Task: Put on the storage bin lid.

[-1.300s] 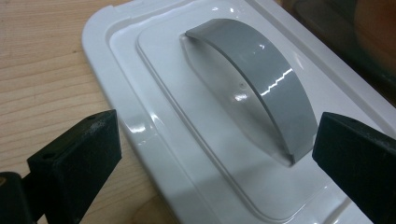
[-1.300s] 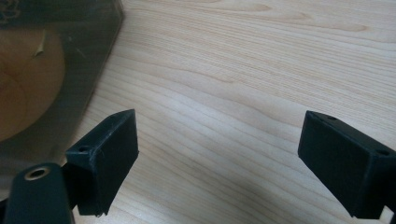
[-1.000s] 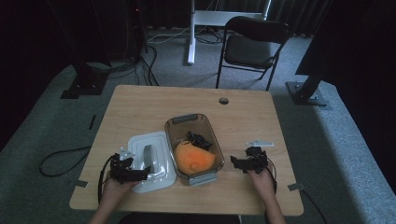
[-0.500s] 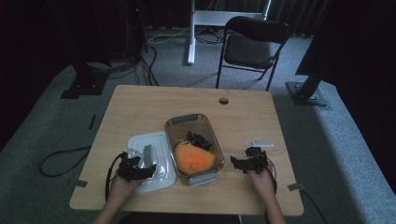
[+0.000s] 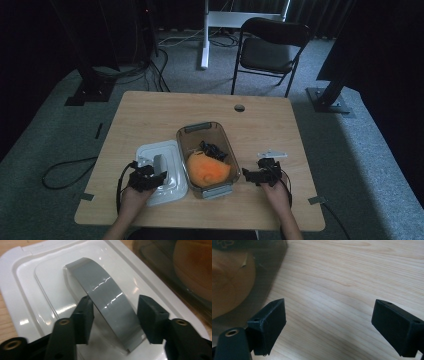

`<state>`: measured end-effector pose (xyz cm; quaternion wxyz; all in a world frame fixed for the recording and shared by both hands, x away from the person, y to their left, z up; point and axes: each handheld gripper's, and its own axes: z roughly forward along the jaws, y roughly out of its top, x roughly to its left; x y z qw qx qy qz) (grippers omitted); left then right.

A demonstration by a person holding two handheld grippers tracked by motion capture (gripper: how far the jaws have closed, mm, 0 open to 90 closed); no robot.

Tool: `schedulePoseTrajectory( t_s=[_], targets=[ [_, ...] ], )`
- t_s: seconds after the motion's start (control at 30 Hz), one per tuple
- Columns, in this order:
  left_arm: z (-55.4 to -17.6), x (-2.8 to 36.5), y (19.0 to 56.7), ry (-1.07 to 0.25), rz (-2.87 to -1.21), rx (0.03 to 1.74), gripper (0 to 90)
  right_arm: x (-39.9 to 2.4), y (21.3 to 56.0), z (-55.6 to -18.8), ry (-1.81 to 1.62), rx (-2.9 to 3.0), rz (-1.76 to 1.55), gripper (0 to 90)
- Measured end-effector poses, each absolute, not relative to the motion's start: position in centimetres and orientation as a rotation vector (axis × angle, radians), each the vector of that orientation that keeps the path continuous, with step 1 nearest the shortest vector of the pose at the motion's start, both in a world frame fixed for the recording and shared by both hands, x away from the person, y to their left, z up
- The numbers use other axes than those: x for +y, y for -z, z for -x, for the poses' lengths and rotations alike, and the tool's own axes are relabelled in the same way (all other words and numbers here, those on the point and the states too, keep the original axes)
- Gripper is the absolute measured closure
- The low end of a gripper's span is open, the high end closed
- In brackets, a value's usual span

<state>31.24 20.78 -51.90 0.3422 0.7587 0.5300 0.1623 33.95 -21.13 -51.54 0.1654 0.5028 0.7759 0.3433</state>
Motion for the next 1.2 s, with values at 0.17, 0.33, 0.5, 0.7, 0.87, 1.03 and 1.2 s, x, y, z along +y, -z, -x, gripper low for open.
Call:
schedulePoseTrajectory(
  t_s=[0.17, 0.33, 0.5, 0.7, 0.87, 1.03, 1.2],
  targets=[
    [-31.3, 21.7, 51.9, -0.418, -1.935, 1.407, 55.2, -20.8, 51.6, -33.8, -0.976, 2.219, -1.421, 11.5],
    [-31.3, 22.4, 51.9, -0.422, -1.877, 1.416, 61.6, -20.9, 51.5, -33.7, -0.995, 2.216, -1.424, 11.6],
    [-31.2, 23.1, 51.5, -0.432, -1.837, 1.414, 66.0, -20.7, 51.6, -33.7, -1.002, 2.229, -1.423, 11.5],
    [-31.1, 23.8, 51.0, -0.471, -1.814, 1.412, 67.9, -20.5, 51.7, -33.7, -1.026, 2.244, -1.422, 11.5],
    [-30.8, 24.2, 50.5, -0.464, -1.806, 1.402, 68.0, -20.4, 51.7, -33.7, -1.053, 2.257, -1.418, 11.5],
    [-30.6, 24.7, 49.5, -0.481, -1.781, 1.392, 68.0, -20.2, 51.8, -33.7, -1.072, 2.276, -1.41, 11.5],
    [-30.2, 25.1, 48.1, -0.5, -1.744, 1.379, 68.0, -19.6, 51.9, -33.6, -1.106, 2.313, -1.383, 11.2]
  ],
)
